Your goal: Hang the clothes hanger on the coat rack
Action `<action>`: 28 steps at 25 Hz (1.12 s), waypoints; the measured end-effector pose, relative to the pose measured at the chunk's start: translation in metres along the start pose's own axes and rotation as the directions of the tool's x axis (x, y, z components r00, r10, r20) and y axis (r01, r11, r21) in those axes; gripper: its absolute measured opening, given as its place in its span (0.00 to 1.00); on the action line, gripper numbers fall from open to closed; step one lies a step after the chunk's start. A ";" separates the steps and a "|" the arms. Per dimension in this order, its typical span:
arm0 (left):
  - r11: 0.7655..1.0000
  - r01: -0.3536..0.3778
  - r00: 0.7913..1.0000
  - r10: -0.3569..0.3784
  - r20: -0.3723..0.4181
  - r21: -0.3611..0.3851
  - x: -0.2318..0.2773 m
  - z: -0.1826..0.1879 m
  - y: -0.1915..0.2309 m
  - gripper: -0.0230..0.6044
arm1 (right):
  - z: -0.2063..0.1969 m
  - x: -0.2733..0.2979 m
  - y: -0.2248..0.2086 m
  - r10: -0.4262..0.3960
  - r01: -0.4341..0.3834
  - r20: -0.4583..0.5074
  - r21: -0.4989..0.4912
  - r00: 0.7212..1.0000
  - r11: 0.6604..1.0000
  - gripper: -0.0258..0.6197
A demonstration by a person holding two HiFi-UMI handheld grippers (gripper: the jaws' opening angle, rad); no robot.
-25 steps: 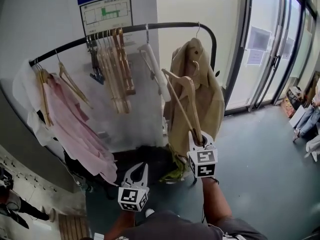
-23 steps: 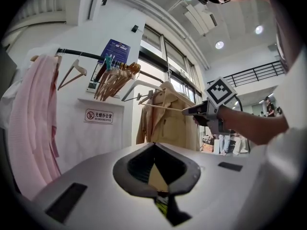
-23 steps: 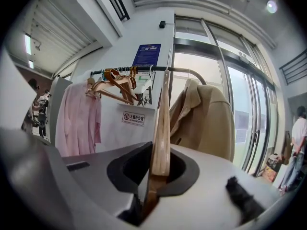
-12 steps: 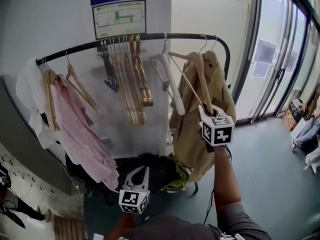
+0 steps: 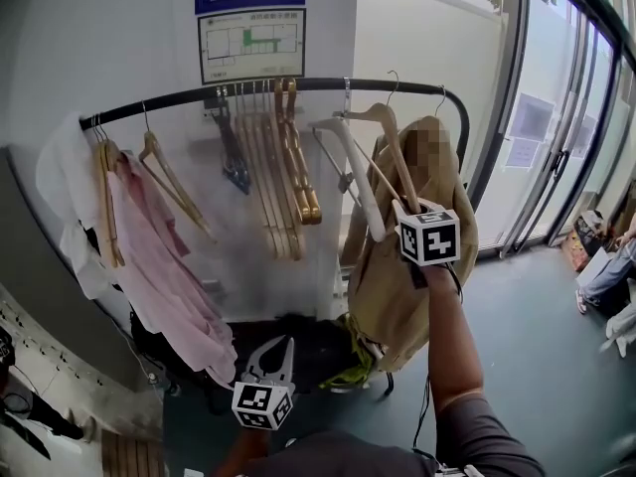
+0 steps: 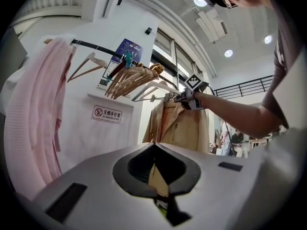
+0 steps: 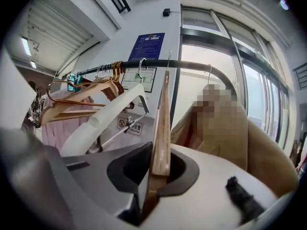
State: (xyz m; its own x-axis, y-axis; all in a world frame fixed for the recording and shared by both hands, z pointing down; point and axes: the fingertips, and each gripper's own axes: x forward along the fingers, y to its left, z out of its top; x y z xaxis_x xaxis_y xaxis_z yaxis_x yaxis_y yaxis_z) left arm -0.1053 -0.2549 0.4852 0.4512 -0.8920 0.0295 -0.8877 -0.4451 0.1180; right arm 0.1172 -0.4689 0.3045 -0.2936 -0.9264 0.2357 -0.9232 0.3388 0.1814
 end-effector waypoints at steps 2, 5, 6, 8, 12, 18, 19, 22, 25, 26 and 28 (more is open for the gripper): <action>1.000 0.000 1.000 0.000 -0.002 -0.004 0.000 -0.002 0.001 0.05 | -0.003 0.005 0.000 0.005 -0.005 -0.020 0.002 1.000 1.000 0.11; 1.000 0.002 1.000 -0.002 -0.005 0.000 -0.003 -0.002 0.001 0.05 | -0.012 0.008 0.006 0.014 -0.013 -0.043 0.008 0.999 1.000 0.11; 1.000 0.002 1.000 -0.002 -0.002 0.004 -0.004 -0.001 0.002 0.05 | -0.012 0.009 0.009 0.017 -0.017 -0.046 0.007 0.999 1.000 0.11; 1.000 0.002 1.000 -0.002 0.004 0.008 -0.004 0.001 0.003 0.05 | -0.011 0.011 0.010 0.020 -0.020 -0.041 0.005 0.999 1.000 0.11; 1.000 -0.004 1.000 0.004 0.002 0.002 -0.006 -0.001 0.005 0.05 | -0.013 0.012 0.015 0.026 -0.026 -0.036 0.005 0.999 1.000 0.11; 1.000 0.006 1.000 -0.006 -0.016 -0.001 -0.009 -0.004 0.007 0.05 | -0.007 0.006 0.018 -0.024 0.025 0.062 -0.016 0.998 1.000 0.11; 1.000 0.006 1.000 -0.006 -0.024 0.005 -0.012 -0.006 0.007 0.05 | -0.007 0.004 0.020 -0.037 0.038 0.097 -0.005 0.995 0.999 0.14; 1.000 0.018 0.999 -0.018 -0.038 0.004 -0.009 -0.010 -0.002 0.05 | -0.012 -0.011 0.017 -0.089 0.083 0.188 0.040 0.978 0.996 0.32; 0.999 0.051 0.997 -0.052 -0.049 -0.002 -0.002 -0.012 -0.013 0.05 | -0.026 -0.027 0.016 -0.130 0.114 0.235 0.081 0.963 0.990 0.34; 0.998 0.065 0.997 -0.065 -0.051 0.002 0.000 -0.011 -0.017 0.05 | -0.034 -0.032 0.017 -0.133 0.113 0.238 0.096 0.962 0.989 0.34; 0.997 0.080 0.996 -0.079 -0.046 0.019 0.002 -0.009 -0.022 0.05 | -0.051 -0.042 0.025 -0.125 0.101 0.230 0.115 0.965 0.988 0.34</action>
State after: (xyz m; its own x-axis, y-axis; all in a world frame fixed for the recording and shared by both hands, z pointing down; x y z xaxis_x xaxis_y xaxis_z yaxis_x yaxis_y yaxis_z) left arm -0.0837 -0.2463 0.4921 0.5236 -0.8494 0.0657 -0.8504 -0.5163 0.1015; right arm 0.1190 -0.4131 0.3482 -0.2248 -0.9743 -0.0152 -0.9705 0.2225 0.0934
